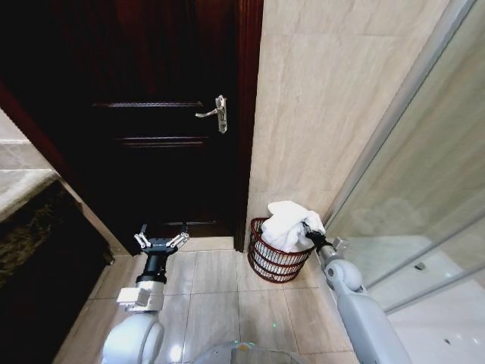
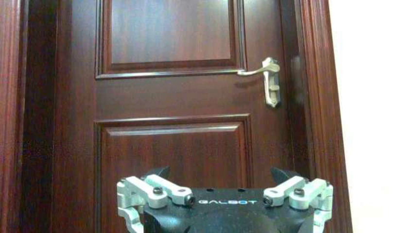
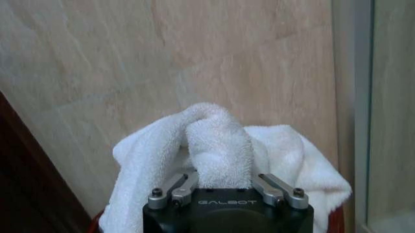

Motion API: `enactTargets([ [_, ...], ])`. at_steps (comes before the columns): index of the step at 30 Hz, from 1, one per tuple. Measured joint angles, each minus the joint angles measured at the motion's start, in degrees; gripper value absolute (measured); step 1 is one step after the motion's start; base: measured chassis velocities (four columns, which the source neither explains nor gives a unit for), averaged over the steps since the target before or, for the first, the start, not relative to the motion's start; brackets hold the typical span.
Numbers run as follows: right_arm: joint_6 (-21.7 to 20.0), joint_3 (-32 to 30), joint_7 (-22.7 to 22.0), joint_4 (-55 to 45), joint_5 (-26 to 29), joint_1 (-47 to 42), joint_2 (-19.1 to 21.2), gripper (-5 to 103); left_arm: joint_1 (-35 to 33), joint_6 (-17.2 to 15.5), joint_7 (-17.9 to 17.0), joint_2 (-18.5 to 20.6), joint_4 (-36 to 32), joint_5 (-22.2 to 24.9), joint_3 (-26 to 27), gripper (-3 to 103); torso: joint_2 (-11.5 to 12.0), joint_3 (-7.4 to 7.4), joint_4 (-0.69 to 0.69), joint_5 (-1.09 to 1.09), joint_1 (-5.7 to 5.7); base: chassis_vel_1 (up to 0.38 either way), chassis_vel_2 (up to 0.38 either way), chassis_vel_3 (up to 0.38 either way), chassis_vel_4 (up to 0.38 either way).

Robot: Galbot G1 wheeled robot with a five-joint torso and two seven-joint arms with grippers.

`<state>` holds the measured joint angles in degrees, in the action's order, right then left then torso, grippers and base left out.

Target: Discard the used towel into the hamper.

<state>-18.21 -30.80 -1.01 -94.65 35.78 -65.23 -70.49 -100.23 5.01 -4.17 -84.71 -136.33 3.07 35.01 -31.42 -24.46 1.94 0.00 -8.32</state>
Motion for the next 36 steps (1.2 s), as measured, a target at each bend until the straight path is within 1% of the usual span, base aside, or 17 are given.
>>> enactTargets([
  [1,-2.2,-0.3,0.0,-0.8,0.3,-0.2,0.1,19,0.0,0.0,0.0,0.0,0.0,0.0,0.1,100,0.4,0.24,0.0,0.0,0.17,0.0,0.0,0.0,0.0],
  [3,-6.0,-1.2,1.7,-1.7,0.4,-0.5,0.6,19,-0.1,0.1,0.0,0.0,0.0,0.1,0.2,100,1.1,0.62,-0.01,0.0,0.46,0.0,0.0,0.0,0.0],
  [4,-6.0,-1.2,1.7,-1.7,0.4,-0.5,0.6,19,-0.1,0.1,0.0,0.0,0.0,0.1,0.2,100,1.1,0.62,-0.01,0.0,0.46,0.0,0.0,0.0,0.0],
  [6,-8.1,-1.7,2.5,-2.0,0.5,-0.6,0.8,19,-0.2,0.2,0.0,-0.1,0.0,0.1,0.3,100,1.6,0.89,-0.01,-0.01,0.7,0.0,0.0,0.0,0.0],
  [8,-9.2,-1.8,2.6,-2.0,0.6,-0.6,0.7,19,-0.4,0.5,0.0,-0.1,0.0,0.1,0.3,100,2.2,1.2,-0.01,0.0,0.97,0.0,0.0,0.0,0.0],
  [16,-8.7,-1.2,2.9,-0.8,0.6,0.6,0.2,19,-0.6,0.9,0.1,-0.2,0.0,0.3,0.8,100,4.0,2.35,-0.01,0.0,1.62,0.0,0.0,0.0,0.0],
  [18,-9.8,-0.8,2.0,-0.9,0.6,1.4,0.2,19,-0.7,1.0,0.2,-0.2,0.0,0.6,1.2,100,4.7,2.78,0.0,0.0,1.85,0.0,0.0,0.0,0.0],
  [20,-9.9,-0.6,1.9,-0.9,0.5,1.6,0.2,19,-0.7,1.0,0.2,-0.2,0.0,0.8,1.3,100,4.8,2.88,0.0,0.0,1.92,0.0,0.0,0.0,0.0],
  [23,-11.9,0.0,1.1,-0.3,0.6,3.1,0.3,19,-0.7,1.1,0.6,-0.1,-0.2,1.4,2.2,100,5.8,3.57,-0.01,-0.01,2.27,0.0,0.0,0.0,0.0],
  [24,-11.9,0.0,1.1,-0.3,0.6,3.1,0.3,19,-0.7,1.1,0.6,-0.1,-0.2,1.4,2.2,100,5.8,3.57,-0.01,-0.01,2.27,0.0,0.0,0.0,0.0],
  [28,-13.1,1.0,0.4,2.2,0.6,5.1,0.1,19,-0.8,1.5,0.7,-0.1,0.1,1.6,2.3,100,7.0,4.29,-0.01,-0.01,2.72,0.0,0.0,0.0,0.0],
  [36,-13.7,1.7,0.5,5.6,0.1,7.0,-0.2,19,-0.8,2.2,0.8,-0.2,0.3,1.7,2.8,100,8.7,5.38,-0.01,0.0,3.38,0.0,0.0,0.0,0.0],
])
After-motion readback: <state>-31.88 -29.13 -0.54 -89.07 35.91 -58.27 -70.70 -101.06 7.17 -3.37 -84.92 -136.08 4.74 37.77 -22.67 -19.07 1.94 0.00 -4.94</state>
